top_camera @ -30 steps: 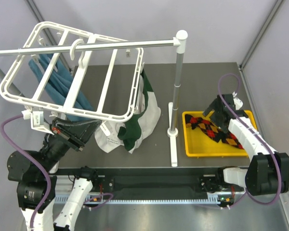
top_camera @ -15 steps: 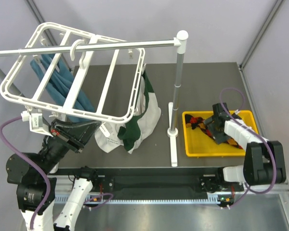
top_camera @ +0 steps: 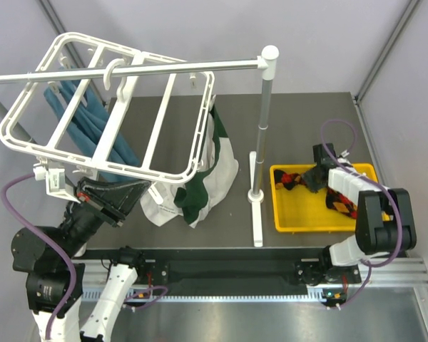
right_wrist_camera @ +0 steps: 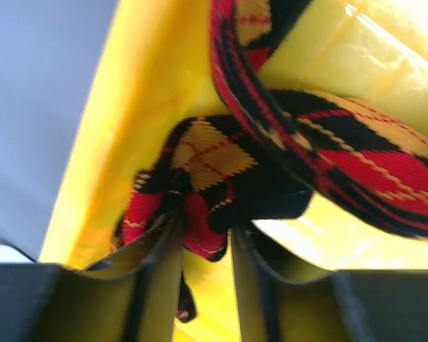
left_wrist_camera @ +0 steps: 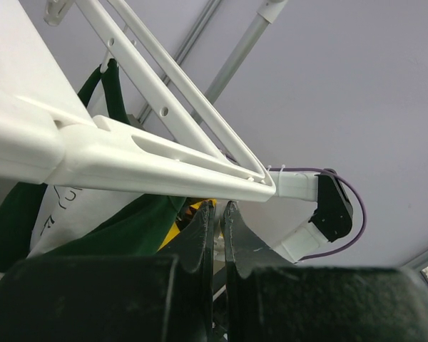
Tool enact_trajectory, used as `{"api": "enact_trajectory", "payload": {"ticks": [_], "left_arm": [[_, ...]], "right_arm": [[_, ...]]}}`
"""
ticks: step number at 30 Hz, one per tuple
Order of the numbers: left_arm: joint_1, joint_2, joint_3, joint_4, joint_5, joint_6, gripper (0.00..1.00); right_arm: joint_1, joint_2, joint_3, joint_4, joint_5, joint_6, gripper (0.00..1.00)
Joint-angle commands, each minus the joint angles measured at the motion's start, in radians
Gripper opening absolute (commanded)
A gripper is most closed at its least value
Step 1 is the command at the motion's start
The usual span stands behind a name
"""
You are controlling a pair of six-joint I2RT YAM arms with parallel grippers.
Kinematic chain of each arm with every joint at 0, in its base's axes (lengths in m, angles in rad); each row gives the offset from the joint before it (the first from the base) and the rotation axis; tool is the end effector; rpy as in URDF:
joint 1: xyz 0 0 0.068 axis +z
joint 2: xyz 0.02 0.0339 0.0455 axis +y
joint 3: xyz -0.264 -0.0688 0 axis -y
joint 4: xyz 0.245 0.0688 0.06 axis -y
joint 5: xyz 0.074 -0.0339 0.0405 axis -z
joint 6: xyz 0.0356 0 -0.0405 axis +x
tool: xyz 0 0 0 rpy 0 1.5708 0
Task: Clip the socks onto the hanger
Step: Pick up the sock from the bin.
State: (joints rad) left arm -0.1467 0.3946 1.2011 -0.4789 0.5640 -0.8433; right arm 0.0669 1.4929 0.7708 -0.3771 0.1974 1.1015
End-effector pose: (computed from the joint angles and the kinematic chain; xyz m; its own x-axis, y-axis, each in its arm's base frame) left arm -0.0017 -0.0190 0.4669 -0.2545 -0.6004 -0.7581 0.6529 0.4716 -0.5927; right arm 0.2723 0.0112 0.1628 -0.3812 0.8510 -0.3613 0.8033 0.4983 0.3262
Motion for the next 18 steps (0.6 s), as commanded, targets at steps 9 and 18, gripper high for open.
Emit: {"api": "enact_trajectory", "payload": {"ticks": [9,18], "left_arm": [[0.002,0.010,-0.006,-0.017,-0.009,0.032,0.00],[0.001,0.010,-0.011,-0.010,-0.003,0.027,0.00]], "right_arm": [[-0.013,-0.319,-0.093,-0.146,-0.004,-0.394,0.00],[0.040,-0.686,-0.024,-0.327,-0.260,-0.652,0.00]]}}
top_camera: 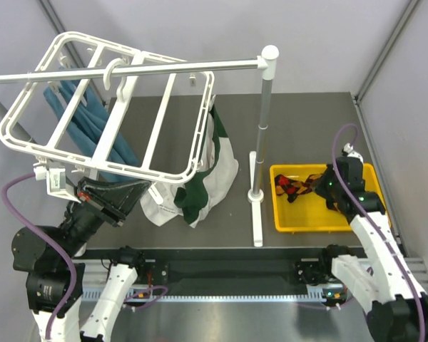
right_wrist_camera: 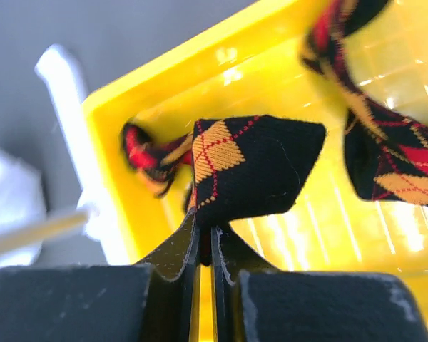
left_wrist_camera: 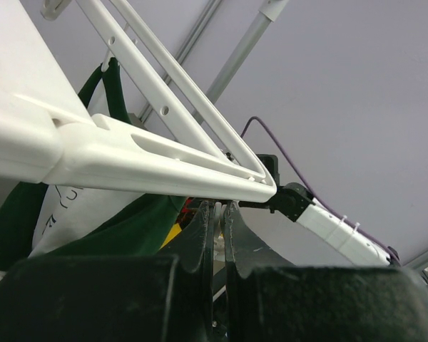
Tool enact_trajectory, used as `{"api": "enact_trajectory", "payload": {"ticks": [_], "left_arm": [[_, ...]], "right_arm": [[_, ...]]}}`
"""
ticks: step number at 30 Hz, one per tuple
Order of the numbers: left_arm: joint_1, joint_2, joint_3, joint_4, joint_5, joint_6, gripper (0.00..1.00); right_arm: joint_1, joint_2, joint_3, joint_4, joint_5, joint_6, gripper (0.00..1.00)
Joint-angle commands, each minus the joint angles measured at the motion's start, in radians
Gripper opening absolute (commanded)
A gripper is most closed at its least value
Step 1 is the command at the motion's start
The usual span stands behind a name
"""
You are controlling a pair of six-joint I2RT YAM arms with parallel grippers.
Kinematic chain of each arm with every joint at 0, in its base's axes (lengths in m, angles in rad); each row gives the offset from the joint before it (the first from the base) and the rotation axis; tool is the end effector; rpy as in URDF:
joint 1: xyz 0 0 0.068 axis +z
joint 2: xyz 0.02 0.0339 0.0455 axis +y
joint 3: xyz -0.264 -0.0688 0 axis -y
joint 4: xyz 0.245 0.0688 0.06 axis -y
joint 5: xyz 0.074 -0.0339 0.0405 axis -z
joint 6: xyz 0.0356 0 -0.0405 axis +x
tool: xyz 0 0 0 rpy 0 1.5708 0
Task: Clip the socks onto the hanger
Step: Pick up the sock from the bin.
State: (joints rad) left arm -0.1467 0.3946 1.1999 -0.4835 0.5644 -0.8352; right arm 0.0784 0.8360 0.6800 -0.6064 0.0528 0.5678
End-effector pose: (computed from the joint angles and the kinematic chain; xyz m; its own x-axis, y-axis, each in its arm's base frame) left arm -0.0013 -0.0191 0.4661 -0.2538 -0.5957 -0.7620 0.6517 0.4768 -0.5898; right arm 0.1732 0.0117 0.2549 -0.6021 0.4914 -0.6293 0.3364 0.8709 0.3582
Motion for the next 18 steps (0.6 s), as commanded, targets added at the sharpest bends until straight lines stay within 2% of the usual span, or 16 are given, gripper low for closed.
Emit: {"api": "enact_trajectory", "payload": {"ticks": [1,6,7,8,10,11,14,18], "left_arm": [[0.002,0.010,-0.010,-0.007,-0.006,0.019,0.00],[0.002,0.012,-0.011,0.010,-0.009,0.007,0.00],[0.002,0.012,-0.010,0.010,-0.011,0.007,0.00],[0.002,0.012,-0.008,0.010,-0.009,0.008,0.00],[0.002,0.013,-0.005,0.003,-0.011,0.011,0.00],[0.002,0.013,-0.002,0.000,-0.008,0.010,0.00],[0.002,0.010,0.007,-0.009,-0.011,0.011,0.00],[0.002,0.015,0.013,-0.018,-0.009,0.010,0.00]], "right_arm": [[0.087,-0.014,0.093,-0.134,-0.105,-0.120,0.00],[0.335,0.067,0.216,-0.294,0.004,-0.068,0.00],[0.442,0.058,0.230,-0.309,0.034,-0.048,0.00],[0.492,0.052,0.242,-0.325,0.109,0.008,0.00],[0.636,0.022,0.257,-0.348,0.148,0.058,0.01],[0.767,-0.010,0.245,-0.348,0.174,0.123,0.01],[0.903,-0.020,0.219,-0.305,0.168,0.123,0.02],[1.166,0.015,0.204,-0.239,0.191,0.101,0.02]]}}
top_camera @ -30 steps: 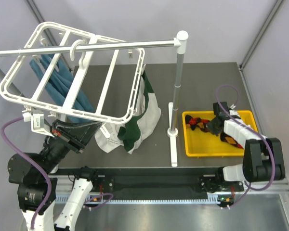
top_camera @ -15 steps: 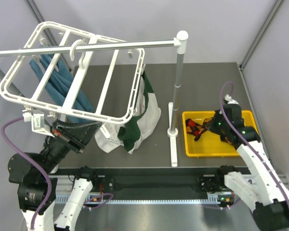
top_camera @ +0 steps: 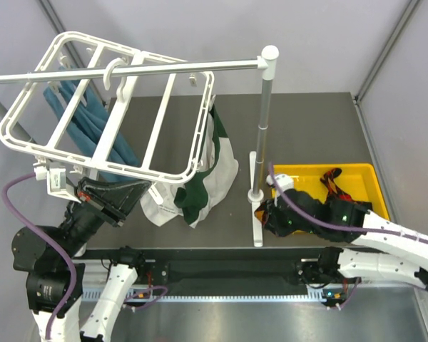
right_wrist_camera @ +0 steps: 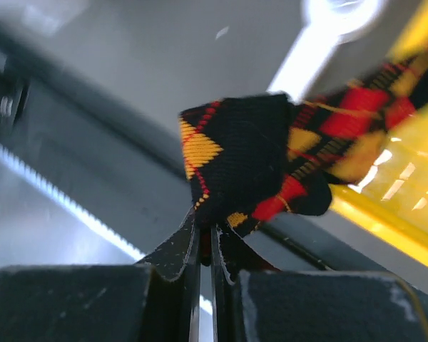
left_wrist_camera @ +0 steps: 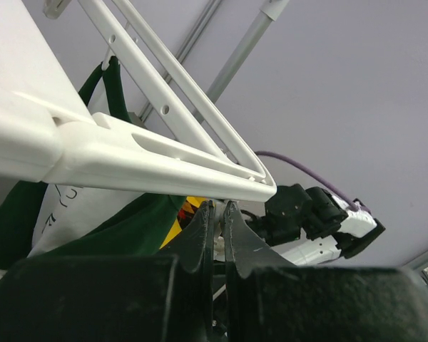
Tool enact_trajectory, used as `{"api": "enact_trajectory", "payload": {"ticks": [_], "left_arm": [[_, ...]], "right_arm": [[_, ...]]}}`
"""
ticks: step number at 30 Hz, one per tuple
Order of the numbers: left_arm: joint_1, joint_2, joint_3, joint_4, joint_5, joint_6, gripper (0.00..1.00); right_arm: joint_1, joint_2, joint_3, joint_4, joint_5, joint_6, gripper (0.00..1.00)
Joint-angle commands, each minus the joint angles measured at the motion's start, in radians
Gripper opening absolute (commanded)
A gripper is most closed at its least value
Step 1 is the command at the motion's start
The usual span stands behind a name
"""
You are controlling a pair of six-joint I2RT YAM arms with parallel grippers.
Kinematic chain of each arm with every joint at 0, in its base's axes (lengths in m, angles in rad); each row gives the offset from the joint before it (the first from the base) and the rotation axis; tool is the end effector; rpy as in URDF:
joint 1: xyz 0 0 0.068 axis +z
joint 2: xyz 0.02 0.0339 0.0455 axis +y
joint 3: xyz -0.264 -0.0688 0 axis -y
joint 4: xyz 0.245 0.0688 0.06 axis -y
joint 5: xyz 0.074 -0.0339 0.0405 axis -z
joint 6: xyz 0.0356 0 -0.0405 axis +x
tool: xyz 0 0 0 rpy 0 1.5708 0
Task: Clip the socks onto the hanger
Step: Pick up the sock from the bin, then clamp the sock onto the hanger.
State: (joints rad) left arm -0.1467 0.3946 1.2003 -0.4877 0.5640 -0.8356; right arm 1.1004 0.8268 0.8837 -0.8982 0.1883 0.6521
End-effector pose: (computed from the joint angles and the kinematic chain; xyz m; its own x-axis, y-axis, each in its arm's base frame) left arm -0.0012 -0.0191 0.4658 -0.2567 -0.5957 -0.7611 0.6492 0.4771 -0.5924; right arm 0.0762 0.1352 0.3003 -0.7656 -0.1905 -0.6144 -0.4460 0.8455 0.2935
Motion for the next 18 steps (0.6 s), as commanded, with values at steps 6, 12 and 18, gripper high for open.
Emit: {"api": "enact_trajectory", "payload": {"ticks": [6,12,18], "left_arm": [[0.002,0.024,0.038,-0.017,0.004,-0.005,0.00],[0.002,0.026,0.039,-0.020,0.008,-0.028,0.00],[0.002,0.035,0.061,-0.029,0.013,-0.023,0.00]], "right_arm": [[0.459,0.172,0.141,0.157,0.074,-0.034,0.01],[0.636,0.334,0.345,0.269,0.017,-0.233,0.01],[0.639,0.405,0.481,0.305,-0.038,-0.376,0.01]]}}
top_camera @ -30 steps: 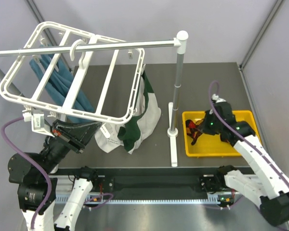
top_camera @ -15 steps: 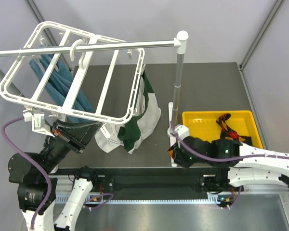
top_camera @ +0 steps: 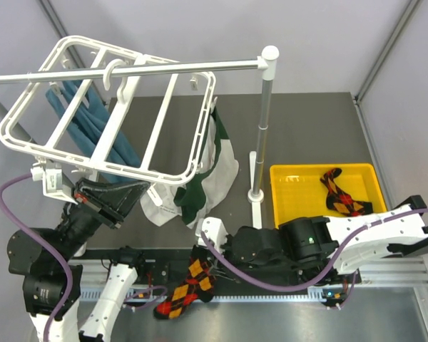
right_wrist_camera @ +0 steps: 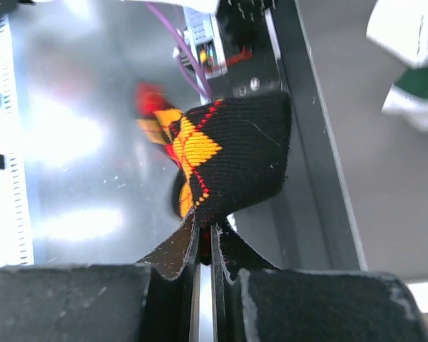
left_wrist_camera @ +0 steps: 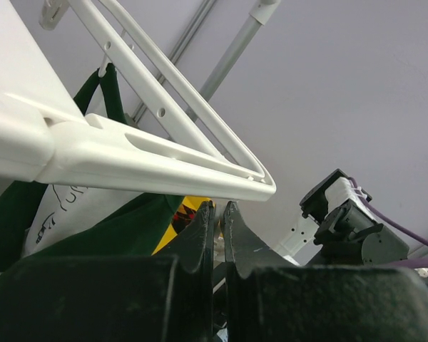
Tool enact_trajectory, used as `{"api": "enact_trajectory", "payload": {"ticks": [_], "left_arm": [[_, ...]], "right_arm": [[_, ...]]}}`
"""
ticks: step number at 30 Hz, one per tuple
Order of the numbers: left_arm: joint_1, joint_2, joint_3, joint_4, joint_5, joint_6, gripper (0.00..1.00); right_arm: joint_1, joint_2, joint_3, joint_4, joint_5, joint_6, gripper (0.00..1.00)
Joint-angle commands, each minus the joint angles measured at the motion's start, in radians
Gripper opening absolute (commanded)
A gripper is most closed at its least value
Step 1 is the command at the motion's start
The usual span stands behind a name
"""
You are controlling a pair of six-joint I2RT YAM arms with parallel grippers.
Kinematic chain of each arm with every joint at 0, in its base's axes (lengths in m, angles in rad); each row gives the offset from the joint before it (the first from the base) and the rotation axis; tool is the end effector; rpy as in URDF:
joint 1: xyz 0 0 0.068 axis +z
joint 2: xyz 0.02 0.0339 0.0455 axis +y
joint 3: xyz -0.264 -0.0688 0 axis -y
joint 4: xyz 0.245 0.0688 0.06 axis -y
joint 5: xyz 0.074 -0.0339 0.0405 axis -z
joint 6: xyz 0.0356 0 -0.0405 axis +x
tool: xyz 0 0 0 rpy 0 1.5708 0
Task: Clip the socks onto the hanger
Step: Clamp the sock onto the hanger.
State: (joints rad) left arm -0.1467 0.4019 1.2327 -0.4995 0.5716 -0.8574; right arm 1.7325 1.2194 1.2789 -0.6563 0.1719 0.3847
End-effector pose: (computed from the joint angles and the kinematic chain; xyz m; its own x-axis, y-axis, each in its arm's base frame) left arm -0.0066 -0.0185 0.4720 -0.2650 -0.6037 -0.7519 0.6549 0.4596 -0.5999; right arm -0.0359 0.2579 0.3745 -0.2896 -0.5213 -0.8028 -0.9564 0.1906 0.2213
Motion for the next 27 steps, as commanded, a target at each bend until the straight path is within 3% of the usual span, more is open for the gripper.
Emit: {"api": "enact_trajectory", "payload": {"ticks": [1,11,20,27], "left_arm": [[0.002,0.029,0.028,-0.017,0.007,-0.003,0.00],[0.002,0.028,0.028,-0.017,0.017,-0.041,0.00],[0.004,0.026,0.047,-0.019,0.022,-0.052,0.00],[0.004,0.025,0.044,-0.017,0.020,-0.055,0.00]], "right_arm": [[0.007,0.018,0.121,0.070,-0.035,-0.137,0.01],[-0.002,0.106,0.355,0.028,-0.074,-0.323,0.00],[-0.151,0.163,0.459,0.006,-0.078,-0.305,0.00],[-0.195,0.169,0.503,0.001,-0.084,-0.302,0.00]]}}
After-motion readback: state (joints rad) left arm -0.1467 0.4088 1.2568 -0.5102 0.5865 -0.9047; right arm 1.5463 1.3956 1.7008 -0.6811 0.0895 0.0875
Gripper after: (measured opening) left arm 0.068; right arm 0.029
